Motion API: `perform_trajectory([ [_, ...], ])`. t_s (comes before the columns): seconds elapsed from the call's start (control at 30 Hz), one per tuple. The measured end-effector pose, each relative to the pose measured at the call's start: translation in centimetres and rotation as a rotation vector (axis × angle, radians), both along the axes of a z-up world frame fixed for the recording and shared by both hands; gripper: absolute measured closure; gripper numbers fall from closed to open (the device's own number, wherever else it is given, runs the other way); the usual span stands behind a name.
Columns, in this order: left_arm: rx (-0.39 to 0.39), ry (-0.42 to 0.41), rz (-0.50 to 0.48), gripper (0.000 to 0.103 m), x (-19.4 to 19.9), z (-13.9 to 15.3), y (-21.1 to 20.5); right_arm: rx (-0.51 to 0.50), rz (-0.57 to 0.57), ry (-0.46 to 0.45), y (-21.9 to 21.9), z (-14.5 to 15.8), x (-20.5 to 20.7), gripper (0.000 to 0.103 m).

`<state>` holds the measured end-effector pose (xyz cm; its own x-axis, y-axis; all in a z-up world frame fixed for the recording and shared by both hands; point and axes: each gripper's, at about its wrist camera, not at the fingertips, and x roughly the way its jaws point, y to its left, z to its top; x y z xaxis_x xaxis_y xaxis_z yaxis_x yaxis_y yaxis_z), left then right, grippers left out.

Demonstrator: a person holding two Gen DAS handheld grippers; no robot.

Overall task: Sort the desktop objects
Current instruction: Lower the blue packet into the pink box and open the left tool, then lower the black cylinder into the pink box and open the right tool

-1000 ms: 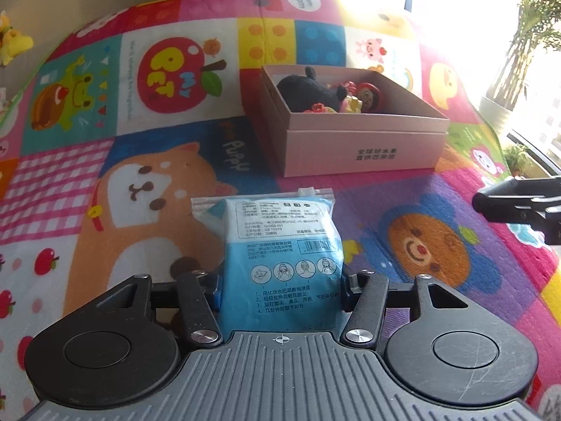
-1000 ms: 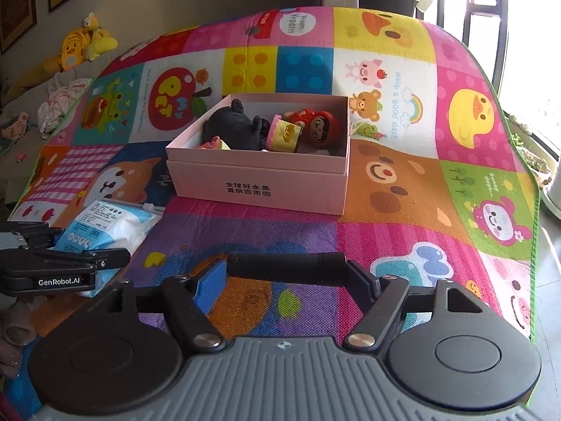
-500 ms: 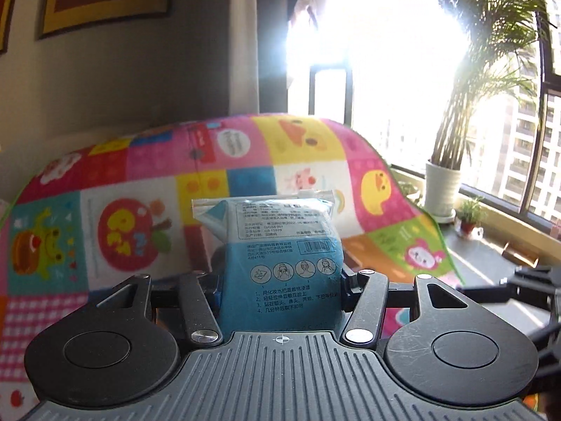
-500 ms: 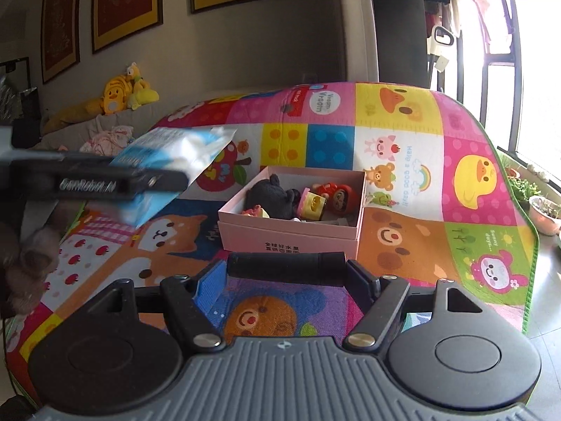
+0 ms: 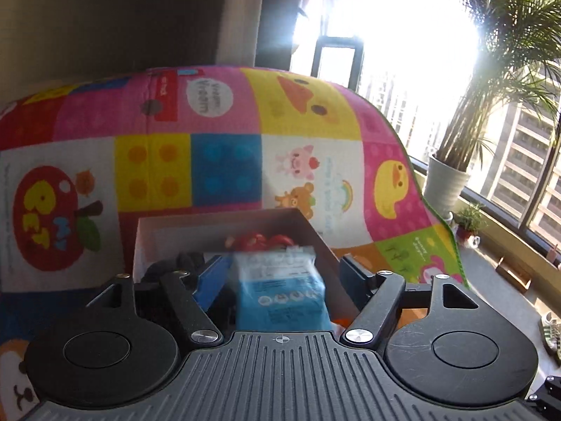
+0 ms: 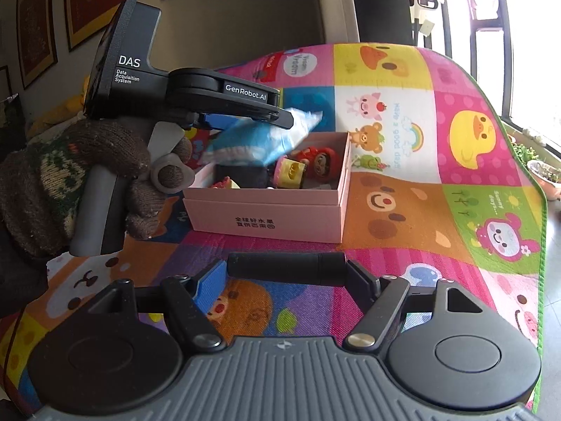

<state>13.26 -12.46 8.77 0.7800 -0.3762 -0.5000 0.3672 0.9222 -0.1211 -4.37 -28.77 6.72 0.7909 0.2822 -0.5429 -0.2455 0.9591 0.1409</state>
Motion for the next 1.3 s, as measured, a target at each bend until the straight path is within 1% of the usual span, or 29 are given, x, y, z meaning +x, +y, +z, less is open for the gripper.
perform_trajectory([
  [0.13,0.051,-0.046,0.017,0.008,-2.1,-0.5,2.1,-0.005,-0.019,0.027,-0.4,-0.9,0.8,0.029],
  [0.2,0.077,-0.058,0.028,0.008,-3.8,-0.4,3.6,-0.009,-0.031,0.041,-0.4,-1.1,1.3,0.029],
  [0.3,0.134,-0.040,0.050,0.007,-6.0,-1.3,4.9,-0.020,-0.040,0.042,0.0,-0.9,2.0,0.029],
  [0.37,0.138,-0.019,0.054,0.006,-7.3,-2.3,6.0,-0.030,-0.037,0.030,0.4,-0.4,2.5,0.029],
  [0.47,0.123,0.010,0.064,0.006,-9.0,-4.1,7.5,-0.048,-0.037,0.014,1.1,0.9,3.6,0.029],
  [0.53,0.108,0.027,0.087,0.006,-9.7,-5.1,8.6,-0.054,-0.035,0.011,1.5,1.8,4.8,0.029],
  [0.63,0.042,0.059,0.124,0.005,-10.2,-6.1,10.6,-0.050,-0.043,0.020,2.0,3.0,7.3,0.029],
  [0.7,-0.001,0.067,0.146,0.003,-10.3,-6.6,11.7,-0.038,-0.060,0.044,2.4,3.5,9.5,0.029],
  [0.77,-0.029,0.067,0.158,0.003,-10.3,-7.1,12.5,-0.016,-0.076,0.093,2.8,3.4,12.3,0.029],
  [0.83,-0.060,0.056,0.167,0.003,-10.6,-7.4,13.1,-0.007,-0.094,0.143,3.9,2.9,15.2,0.029],
  [0.87,-0.074,0.048,0.172,0.003,-10.7,-7.6,13.5,-0.021,-0.102,0.152,4.5,2.5,16.3,0.029],
  [0.93,-0.117,0.042,0.171,0.002,-10.9,-7.6,14.1,-0.085,-0.121,0.148,6.3,1.7,18.4,0.029],
  [1.0,-0.140,0.029,0.173,0.001,-11.1,-7.5,14.3,-0.127,-0.120,0.144,8.0,1.0,20.3,0.029],
  [1.1,-0.132,0.015,0.154,0.001,-11.4,-7.5,14.0,-0.132,-0.131,0.146,10.2,0.6,23.2,0.029],
  [1.17,-0.125,0.000,0.145,0.001,-11.6,-7.4,13.8,-0.131,-0.131,0.120,11.3,0.8,24.6,0.029],
  [1.27,-0.144,0.007,0.145,0.001,-11.5,-7.5,14.2,-0.152,-0.125,0.081,12.4,1.2,25.6,0.023],
  [1.3,-0.157,0.018,0.148,0.000,-11.3,-7.6,14.4,-0.152,-0.127,0.073,12.4,1.4,25.5,0.022],
])
